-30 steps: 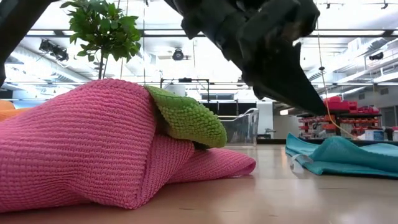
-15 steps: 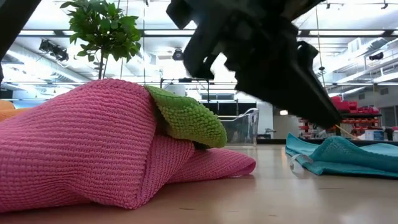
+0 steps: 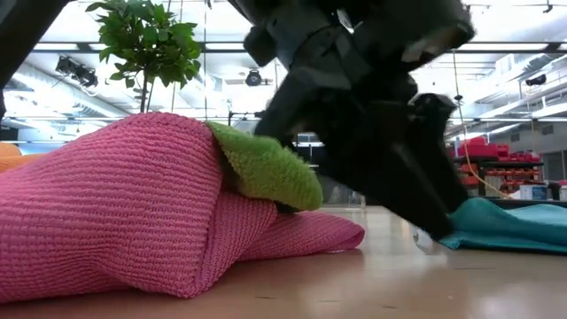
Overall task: Fold microfiber towels
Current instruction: Fold the blue towel
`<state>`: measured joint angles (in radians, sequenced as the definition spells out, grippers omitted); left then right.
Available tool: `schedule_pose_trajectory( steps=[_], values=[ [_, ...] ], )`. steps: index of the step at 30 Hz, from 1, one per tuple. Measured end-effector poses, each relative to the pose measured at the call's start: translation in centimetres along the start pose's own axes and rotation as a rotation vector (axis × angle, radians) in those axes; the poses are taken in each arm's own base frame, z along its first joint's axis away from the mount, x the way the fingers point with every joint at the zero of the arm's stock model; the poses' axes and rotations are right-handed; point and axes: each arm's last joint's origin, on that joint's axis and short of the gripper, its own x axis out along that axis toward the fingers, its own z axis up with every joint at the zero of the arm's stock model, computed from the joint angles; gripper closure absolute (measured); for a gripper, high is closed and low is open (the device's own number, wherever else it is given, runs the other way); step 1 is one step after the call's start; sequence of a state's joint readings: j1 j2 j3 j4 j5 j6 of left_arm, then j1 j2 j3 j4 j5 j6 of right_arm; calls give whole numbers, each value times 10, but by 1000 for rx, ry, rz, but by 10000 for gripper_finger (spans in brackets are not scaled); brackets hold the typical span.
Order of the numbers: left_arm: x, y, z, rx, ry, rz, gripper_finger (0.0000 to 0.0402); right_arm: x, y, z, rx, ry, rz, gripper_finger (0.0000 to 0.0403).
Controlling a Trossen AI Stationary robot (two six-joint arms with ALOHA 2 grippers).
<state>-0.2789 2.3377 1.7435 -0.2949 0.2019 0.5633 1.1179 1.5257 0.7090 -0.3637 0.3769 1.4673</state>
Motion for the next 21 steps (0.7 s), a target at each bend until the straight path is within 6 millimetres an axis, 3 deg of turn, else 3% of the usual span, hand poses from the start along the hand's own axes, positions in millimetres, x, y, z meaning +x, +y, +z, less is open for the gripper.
schedule_pose_trajectory(
  steps=[9, 15, 21],
  values=[
    [9, -4, -5, -31, 8, -34, 255, 0, 1, 0, -19, -1, 8, 267],
    [8, 5, -11, -118, 20, -16, 299, 0, 4, 0, -135, -6, 32, 267],
    [5, 15, -18, -211, 32, 23, 305, 0, 4, 0, -183, 18, 38, 267]
  ],
)
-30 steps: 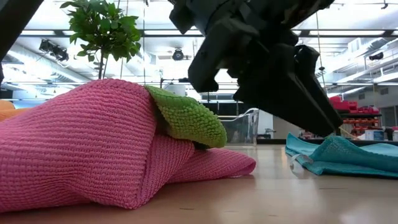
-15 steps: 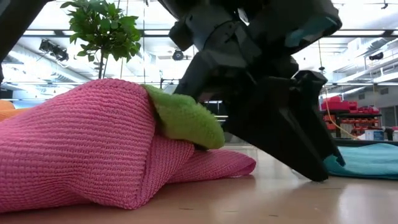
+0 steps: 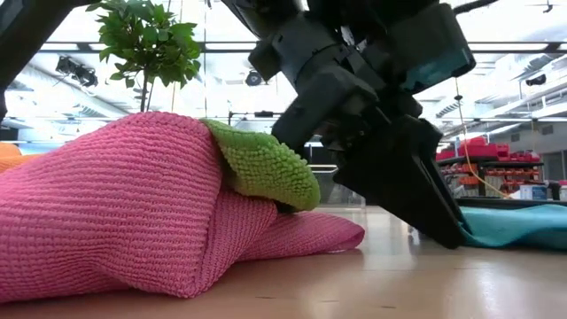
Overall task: Fold microfiber towels
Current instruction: Fold the blue towel
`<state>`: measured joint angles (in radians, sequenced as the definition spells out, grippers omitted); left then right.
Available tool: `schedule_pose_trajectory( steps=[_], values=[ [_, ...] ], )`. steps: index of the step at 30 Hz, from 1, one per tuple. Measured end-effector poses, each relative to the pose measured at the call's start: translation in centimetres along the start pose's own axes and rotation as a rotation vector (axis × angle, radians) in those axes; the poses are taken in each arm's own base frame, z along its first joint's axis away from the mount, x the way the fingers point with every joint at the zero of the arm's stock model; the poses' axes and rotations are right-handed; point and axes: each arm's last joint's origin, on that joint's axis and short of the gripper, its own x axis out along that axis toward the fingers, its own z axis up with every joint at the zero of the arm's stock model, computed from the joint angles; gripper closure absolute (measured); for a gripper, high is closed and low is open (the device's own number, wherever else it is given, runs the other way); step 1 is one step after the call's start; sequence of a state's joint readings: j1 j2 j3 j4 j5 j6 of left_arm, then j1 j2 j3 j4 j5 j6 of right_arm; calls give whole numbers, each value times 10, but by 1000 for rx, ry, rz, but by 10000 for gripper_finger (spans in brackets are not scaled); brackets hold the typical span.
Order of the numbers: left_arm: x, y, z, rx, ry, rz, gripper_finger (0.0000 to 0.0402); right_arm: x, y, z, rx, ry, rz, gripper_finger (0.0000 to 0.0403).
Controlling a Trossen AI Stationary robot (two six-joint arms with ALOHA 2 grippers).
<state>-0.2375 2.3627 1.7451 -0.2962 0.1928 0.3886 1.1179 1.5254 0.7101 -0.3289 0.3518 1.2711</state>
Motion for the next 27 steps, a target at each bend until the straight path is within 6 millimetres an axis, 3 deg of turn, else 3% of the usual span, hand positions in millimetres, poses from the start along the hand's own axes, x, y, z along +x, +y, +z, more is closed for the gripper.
schedule_pose_trajectory(
  steps=[13, 19, 27],
  values=[
    [0, 0, -1, -41, 15, 4, 272, 17, -1, 4, -74, -13, -31, 267],
    [-1, -1, -3, -74, 33, -2, 280, 20, -3, 6, -65, -26, -45, 267],
    [-1, -2, -5, -88, 64, -13, 289, 44, 0, -2, -36, 7, -46, 267]
  ],
)
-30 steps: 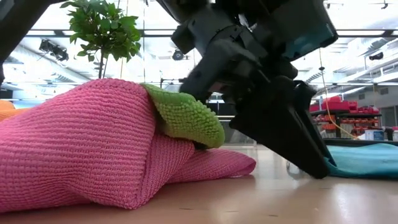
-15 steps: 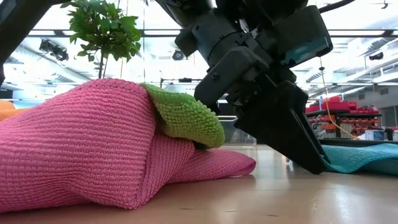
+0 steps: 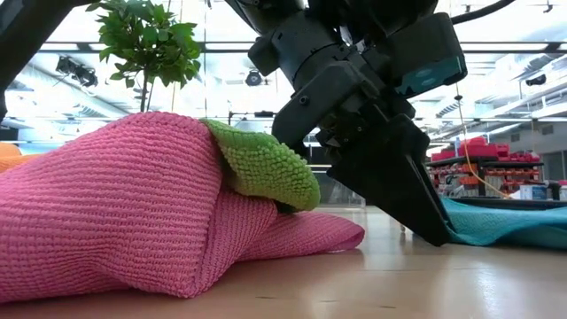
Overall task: Fold microfiber towels
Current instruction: Fold the blue towel
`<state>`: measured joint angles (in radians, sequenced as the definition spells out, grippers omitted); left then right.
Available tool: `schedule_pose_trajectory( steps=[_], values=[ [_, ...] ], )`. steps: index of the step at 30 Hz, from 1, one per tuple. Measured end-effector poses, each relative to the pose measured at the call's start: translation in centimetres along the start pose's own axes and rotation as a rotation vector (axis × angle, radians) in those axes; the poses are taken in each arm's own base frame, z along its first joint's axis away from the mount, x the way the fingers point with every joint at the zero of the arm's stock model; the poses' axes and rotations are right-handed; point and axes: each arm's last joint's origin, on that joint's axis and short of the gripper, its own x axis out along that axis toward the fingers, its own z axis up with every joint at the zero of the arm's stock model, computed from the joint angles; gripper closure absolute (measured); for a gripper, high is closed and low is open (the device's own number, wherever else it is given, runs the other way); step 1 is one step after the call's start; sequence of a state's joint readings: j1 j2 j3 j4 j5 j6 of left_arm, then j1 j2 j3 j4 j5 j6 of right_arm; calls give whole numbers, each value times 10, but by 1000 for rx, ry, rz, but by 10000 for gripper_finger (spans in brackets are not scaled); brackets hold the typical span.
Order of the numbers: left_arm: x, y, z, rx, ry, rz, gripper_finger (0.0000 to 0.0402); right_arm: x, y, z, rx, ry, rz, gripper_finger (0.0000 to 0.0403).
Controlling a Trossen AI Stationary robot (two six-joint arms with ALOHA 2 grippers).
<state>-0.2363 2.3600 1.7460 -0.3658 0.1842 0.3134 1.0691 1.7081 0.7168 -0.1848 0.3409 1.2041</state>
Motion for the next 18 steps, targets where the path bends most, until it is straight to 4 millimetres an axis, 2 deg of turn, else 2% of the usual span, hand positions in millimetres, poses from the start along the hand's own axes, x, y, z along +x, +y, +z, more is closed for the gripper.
schedule_pose_trajectory(
  steps=[5, 9, 15, 18],
  values=[
    [3, 0, -2, -43, 8, -4, 295, 0, -1, 0, 39, 4, -5, 279],
    [10, 0, -6, -74, 21, -11, 323, 0, -2, -1, 28, 14, -15, 320],
    [17, 0, -10, -107, 21, -16, 389, 0, -3, -2, 46, 24, -17, 383],
    [18, 0, -10, -110, 21, -16, 392, -3, -3, -1, 87, 31, -3, 397]
  ],
)
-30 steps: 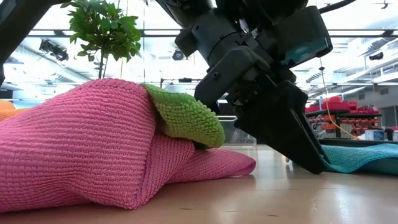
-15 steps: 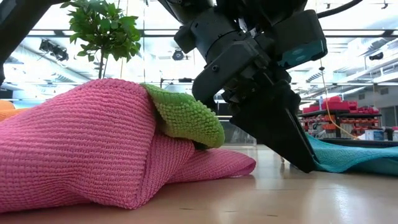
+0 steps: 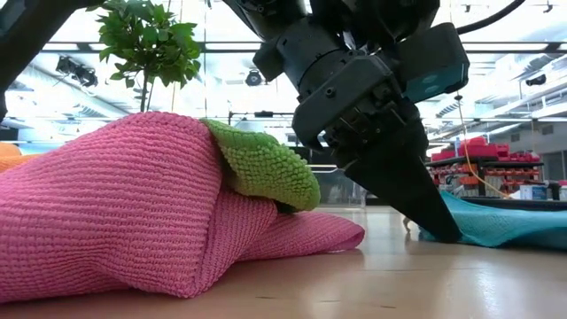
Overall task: Fold microfiber towels
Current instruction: Fold the blue towel
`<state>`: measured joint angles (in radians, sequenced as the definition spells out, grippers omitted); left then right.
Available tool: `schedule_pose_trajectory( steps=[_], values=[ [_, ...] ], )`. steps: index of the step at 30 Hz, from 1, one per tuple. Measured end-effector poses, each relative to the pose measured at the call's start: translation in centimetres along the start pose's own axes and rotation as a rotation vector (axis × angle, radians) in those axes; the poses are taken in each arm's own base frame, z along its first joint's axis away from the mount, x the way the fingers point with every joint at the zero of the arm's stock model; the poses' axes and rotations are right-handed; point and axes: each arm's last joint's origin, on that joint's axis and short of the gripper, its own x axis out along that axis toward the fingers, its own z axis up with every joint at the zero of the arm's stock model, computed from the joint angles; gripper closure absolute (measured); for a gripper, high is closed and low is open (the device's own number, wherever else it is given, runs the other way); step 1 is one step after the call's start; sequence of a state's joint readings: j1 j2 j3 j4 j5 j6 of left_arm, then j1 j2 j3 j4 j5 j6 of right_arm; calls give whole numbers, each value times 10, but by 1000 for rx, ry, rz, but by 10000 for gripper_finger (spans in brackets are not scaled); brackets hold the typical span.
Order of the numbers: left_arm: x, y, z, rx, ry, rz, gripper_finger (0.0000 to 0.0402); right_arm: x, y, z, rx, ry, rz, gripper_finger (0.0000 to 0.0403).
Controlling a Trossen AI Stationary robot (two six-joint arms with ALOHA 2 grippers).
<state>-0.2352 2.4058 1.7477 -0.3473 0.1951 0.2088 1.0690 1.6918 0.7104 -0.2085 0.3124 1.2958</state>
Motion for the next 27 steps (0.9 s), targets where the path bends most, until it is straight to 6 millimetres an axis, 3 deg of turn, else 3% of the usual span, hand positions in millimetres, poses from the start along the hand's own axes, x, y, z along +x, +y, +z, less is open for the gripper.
schedule_pose_trajectory(
  steps=[4, 17, 22, 27],
  values=[
    [-6, 3, 2, -50, -16, -17, 395, -14, -1, 3, 29, 11, 27, 400],
    [-91, 33, 29, -410, -176, -267, 398, -83, 4, 27, 241, -188, 259, 402],
    [-129, 14, 48, -497, -211, -537, 398, -102, 10, 35, 340, -227, 398, 402],
    [-157, -6, 62, -558, -227, -615, 398, -108, 13, 36, 401, -278, 442, 402]
  ],
)
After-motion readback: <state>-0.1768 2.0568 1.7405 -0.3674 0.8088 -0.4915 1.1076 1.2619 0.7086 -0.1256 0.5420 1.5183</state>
